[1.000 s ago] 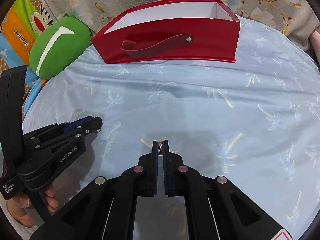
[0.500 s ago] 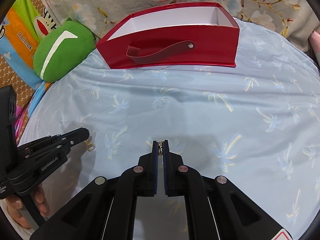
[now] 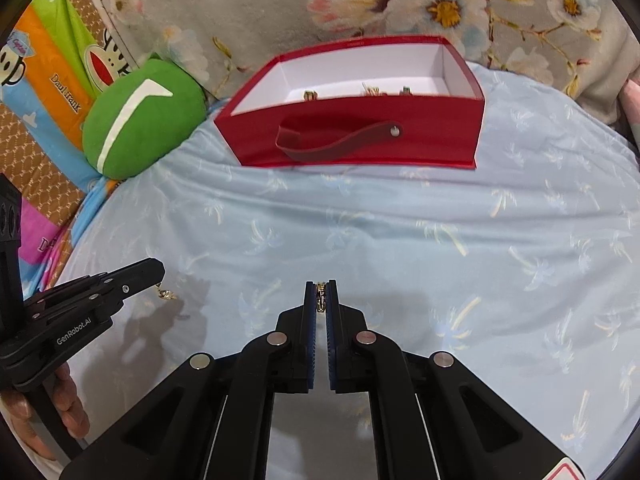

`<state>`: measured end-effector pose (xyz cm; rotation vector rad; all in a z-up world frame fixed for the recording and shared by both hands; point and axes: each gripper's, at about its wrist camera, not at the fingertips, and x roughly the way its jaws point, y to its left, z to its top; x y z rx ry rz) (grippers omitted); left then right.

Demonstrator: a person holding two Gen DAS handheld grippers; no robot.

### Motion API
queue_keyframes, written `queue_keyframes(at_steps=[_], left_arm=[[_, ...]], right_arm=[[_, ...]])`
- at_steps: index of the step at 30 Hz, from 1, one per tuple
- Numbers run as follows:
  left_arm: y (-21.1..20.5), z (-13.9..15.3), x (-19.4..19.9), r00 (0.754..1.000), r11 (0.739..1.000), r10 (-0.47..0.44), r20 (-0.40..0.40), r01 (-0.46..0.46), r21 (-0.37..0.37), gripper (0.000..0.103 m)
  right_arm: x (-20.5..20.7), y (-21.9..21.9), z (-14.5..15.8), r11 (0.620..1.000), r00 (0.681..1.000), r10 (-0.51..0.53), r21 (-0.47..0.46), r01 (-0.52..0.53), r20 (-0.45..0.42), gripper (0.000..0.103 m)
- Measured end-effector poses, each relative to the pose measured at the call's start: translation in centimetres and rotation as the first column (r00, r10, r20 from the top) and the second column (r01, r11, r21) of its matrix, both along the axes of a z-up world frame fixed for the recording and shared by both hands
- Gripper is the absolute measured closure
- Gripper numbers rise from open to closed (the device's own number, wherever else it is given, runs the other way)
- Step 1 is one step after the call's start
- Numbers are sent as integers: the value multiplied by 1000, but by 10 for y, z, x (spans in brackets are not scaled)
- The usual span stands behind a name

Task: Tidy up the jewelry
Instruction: 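Carry both gold pearl earrings over the red box with both tools, then lower the earrings into the red box and open the right tool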

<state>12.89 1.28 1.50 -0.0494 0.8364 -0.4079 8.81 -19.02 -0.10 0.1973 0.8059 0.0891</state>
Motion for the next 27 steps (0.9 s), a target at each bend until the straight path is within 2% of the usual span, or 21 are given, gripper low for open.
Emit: queue_keyframes(at_steps=[13, 20, 27], left_arm=[[-1, 74, 25, 985, 1000, 8, 170, -6, -12, 100], [-19, 107, 54, 967, 1000, 2, 256, -7, 21, 100], [-43, 119, 100, 960, 998, 2, 280, -19, 57, 100]], right_arm=[[16, -13, 63, 999, 990, 10, -38, -4, 143, 99], [49, -21, 99, 998, 975, 16, -62, -2, 222, 99], [95, -39, 124, 999, 966, 7, -52, 7, 259, 99]])
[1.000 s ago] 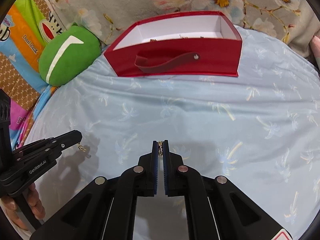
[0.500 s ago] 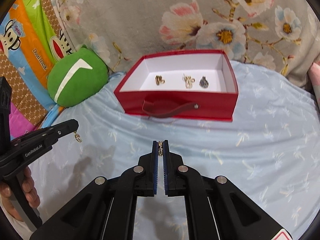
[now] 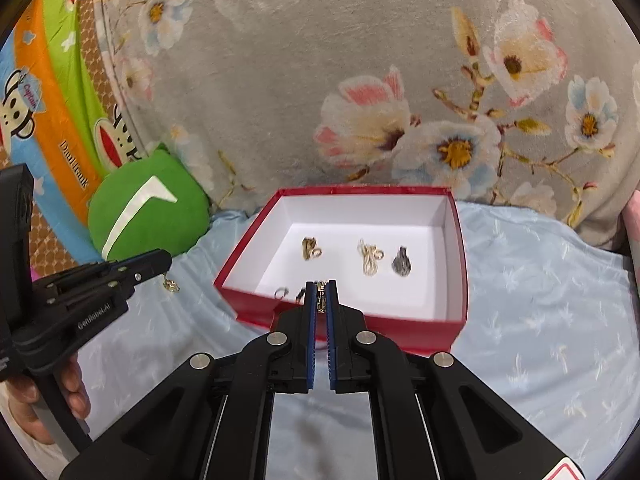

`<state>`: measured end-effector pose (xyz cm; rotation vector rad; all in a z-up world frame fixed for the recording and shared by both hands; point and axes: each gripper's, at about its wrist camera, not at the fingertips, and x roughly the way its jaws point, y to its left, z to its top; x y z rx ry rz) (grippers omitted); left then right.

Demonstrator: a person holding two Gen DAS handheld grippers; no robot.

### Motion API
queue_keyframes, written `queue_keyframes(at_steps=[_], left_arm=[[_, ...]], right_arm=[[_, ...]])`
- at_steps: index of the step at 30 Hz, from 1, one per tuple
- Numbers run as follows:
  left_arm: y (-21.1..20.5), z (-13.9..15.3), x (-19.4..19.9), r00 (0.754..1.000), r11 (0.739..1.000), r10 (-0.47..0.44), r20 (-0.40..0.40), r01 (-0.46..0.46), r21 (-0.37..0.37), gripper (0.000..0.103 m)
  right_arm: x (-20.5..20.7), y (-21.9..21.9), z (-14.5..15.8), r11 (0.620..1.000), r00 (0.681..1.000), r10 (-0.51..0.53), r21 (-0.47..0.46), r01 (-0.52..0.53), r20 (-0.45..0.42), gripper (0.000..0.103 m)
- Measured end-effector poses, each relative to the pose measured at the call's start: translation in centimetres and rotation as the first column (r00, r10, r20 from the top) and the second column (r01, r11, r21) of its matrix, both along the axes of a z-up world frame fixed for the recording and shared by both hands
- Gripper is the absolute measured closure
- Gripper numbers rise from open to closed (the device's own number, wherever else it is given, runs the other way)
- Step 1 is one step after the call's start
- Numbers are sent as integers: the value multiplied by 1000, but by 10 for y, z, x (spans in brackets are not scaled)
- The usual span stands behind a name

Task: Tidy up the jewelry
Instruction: 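Lower the earrings into the red box and open the right tool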

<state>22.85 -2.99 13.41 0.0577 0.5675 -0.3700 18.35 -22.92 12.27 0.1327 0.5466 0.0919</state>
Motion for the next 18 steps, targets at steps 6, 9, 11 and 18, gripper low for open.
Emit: queue_keyframes(at_steps=[6, 9, 11, 18], left_arm=[[-20, 3, 38, 1000, 1000, 3, 10, -3, 16, 100], [-31, 4, 57, 1000, 1000, 5, 13, -6, 24, 100], [-38, 4, 70, 1000, 999, 8, 16, -8, 34, 100], [-52, 7, 112, 1000, 998, 25, 18, -26, 50, 100]], right_arm=[[49, -12, 6, 1000, 1000, -1, 7, 2, -11, 99], [70, -17, 5, 1000, 1000, -8, 7, 8, -17, 99], [83, -20, 6, 1000, 1000, -12, 5, 12, -17, 99], [129, -35, 6, 999, 999, -25, 19, 26, -34, 99]])
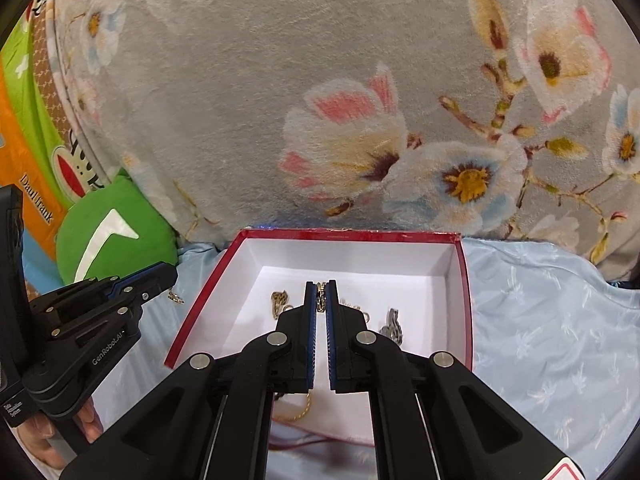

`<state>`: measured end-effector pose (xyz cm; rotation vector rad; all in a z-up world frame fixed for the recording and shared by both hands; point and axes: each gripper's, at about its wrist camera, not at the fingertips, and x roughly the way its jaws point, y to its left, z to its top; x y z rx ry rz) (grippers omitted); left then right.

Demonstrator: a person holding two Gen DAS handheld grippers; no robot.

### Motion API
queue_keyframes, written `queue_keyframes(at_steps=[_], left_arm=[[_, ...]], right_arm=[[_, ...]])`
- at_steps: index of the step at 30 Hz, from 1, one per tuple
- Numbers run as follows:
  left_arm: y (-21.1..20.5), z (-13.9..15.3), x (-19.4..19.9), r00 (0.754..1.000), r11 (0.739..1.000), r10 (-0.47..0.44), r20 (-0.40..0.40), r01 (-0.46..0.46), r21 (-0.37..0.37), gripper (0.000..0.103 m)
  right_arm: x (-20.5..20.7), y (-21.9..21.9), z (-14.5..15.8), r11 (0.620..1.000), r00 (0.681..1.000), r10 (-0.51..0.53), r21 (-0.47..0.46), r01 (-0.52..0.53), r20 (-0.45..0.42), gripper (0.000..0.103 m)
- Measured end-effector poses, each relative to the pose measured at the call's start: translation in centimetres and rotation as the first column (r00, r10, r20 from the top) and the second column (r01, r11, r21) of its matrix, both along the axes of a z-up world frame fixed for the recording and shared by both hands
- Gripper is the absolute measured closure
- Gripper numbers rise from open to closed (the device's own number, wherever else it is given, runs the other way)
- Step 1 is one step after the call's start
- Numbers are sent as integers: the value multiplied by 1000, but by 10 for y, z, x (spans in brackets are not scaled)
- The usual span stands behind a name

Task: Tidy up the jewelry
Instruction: 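Lower the earrings into the red box and open the right tool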

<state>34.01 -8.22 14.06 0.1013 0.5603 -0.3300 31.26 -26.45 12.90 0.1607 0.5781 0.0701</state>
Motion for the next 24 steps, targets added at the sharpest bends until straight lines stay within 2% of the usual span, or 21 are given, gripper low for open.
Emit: queue_keyframes(at_steps=[5, 11, 17, 24], left_arm=[[-7, -4, 29, 1000, 1000, 17, -15, -17, 1, 100], [-17, -25, 54, 998, 1000, 25, -58, -25, 18, 100], [-25, -46, 69, 996, 999, 33, -81, -30, 40, 100], [-26, -57, 80, 994, 998, 45, -95, -41, 44, 100]], right_arm=[[34, -11, -8, 1000, 999, -13, 8, 13, -29, 99], [65, -18, -31, 999, 996, -26, 17, 28, -82, 99], [86, -18, -53, 999, 992, -32, 3, 33, -125, 99], [100, -20, -64, 999, 989, -40, -2, 40, -141, 99]])
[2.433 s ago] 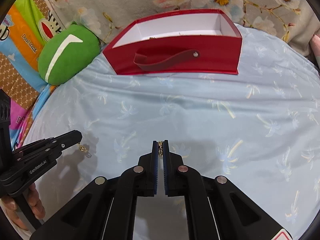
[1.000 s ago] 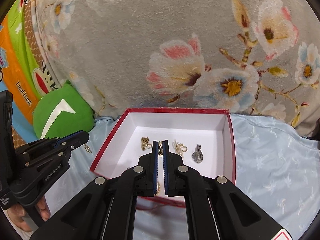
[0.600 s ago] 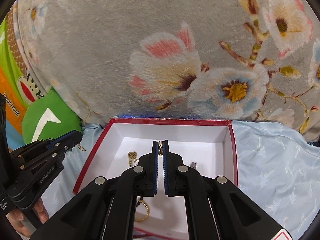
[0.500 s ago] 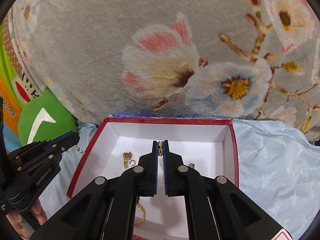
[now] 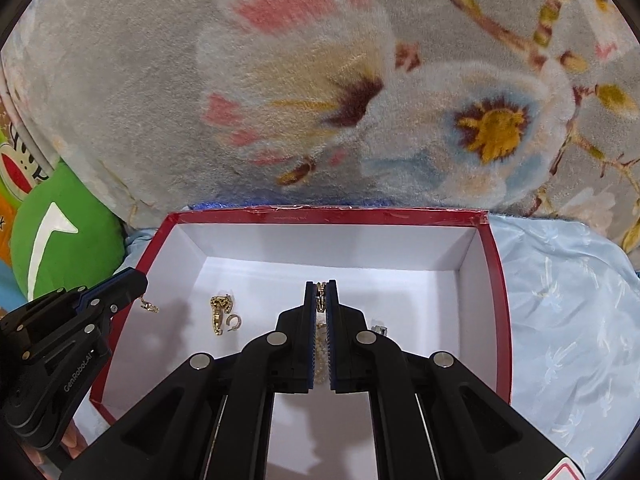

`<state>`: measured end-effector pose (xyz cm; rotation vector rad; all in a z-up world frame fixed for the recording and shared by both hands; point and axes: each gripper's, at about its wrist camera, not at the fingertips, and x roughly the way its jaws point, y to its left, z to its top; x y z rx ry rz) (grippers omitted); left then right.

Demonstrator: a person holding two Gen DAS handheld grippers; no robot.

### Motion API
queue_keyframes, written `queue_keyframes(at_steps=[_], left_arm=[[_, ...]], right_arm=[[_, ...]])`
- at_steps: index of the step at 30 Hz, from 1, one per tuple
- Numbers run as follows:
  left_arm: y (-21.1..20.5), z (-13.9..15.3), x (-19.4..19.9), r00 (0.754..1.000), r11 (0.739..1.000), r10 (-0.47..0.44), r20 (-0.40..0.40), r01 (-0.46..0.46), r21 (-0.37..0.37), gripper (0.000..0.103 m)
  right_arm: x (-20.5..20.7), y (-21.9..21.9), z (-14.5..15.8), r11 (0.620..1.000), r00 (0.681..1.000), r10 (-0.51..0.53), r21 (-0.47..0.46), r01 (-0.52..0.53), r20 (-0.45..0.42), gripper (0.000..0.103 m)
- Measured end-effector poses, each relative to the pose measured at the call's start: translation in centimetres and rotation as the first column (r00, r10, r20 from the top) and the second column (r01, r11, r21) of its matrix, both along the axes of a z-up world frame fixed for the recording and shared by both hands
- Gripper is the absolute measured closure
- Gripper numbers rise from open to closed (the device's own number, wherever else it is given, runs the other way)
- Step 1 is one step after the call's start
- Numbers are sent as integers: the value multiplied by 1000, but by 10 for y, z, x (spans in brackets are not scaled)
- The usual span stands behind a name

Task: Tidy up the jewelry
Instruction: 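Lower the earrings into the red box and open the right tool, then open the left tool to drop its earring into the box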

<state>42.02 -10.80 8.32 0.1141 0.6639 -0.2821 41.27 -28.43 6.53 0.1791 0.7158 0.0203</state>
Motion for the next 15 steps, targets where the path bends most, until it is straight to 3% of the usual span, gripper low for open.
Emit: queue_keyframes(at_steps=[13, 15], left_arm=[[-4, -17, 13, 1000, 1000, 21, -22, -21, 8, 98], [-3, -19, 15, 999, 1000, 31, -32, -31, 3, 87]], right_arm=[[14, -2, -16, 999, 1000, -20, -27, 19, -15, 98], [14, -3, -17, 999, 1000, -23, -27, 23, -15, 93]])
